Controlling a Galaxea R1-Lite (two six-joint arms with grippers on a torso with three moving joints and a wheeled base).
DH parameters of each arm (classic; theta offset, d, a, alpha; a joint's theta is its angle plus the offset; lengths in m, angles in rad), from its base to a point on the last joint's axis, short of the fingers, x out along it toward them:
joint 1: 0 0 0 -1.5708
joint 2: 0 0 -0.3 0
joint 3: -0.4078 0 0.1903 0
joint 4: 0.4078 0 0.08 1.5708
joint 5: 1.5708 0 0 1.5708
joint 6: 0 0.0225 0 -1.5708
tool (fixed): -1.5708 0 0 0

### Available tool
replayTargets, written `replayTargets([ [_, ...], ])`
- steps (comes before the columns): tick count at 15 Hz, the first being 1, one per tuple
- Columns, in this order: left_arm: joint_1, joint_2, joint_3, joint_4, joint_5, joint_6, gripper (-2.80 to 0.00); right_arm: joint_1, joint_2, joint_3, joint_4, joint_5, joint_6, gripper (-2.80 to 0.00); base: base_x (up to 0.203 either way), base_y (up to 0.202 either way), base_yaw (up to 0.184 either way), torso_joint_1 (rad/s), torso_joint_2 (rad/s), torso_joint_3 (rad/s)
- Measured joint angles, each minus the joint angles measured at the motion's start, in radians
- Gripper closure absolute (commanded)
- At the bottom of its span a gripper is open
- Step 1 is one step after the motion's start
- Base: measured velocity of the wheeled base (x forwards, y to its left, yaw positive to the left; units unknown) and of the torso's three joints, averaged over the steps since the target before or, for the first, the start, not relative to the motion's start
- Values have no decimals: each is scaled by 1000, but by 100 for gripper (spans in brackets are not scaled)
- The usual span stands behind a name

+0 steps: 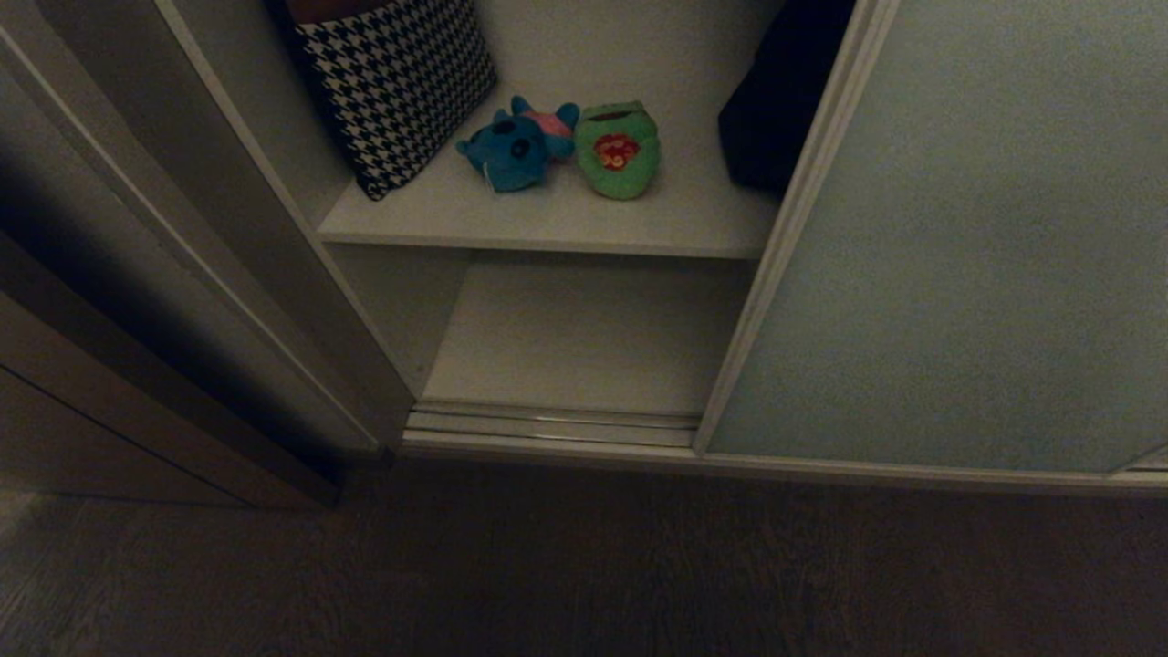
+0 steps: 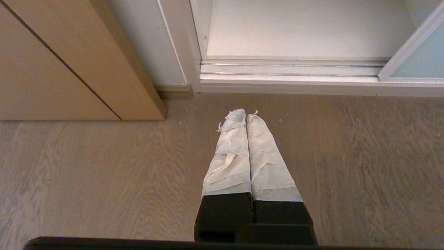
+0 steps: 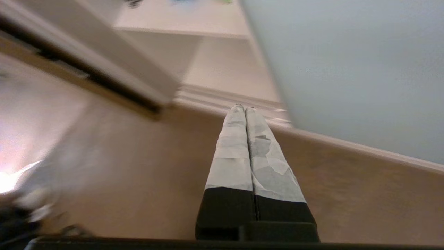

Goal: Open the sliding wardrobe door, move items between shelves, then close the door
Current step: Close the door

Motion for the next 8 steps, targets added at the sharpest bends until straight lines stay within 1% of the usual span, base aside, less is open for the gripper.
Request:
replayTargets([
  [1,0,0,0,0,0,0,0,27,41,-25,-8,10,13,0,0,0,0,0,0,0],
  [3,0,0,0,0,0,0,0,107,121,-65,-13,-1,18,0,0,0,0,0,0,0],
  [4,0,0,0,0,0,0,0,153,152,-78,-17,-27,17,0,0,0,0,0,0,0],
  [6,0,0,0,0,0,0,0,218,214,-99,-35,-107,-1,0,0,0,0,0,0,0],
  [8,0,0,0,0,0,0,0,239,258,-116,-77,-147,-21,0,0,0,0,0,0,0],
])
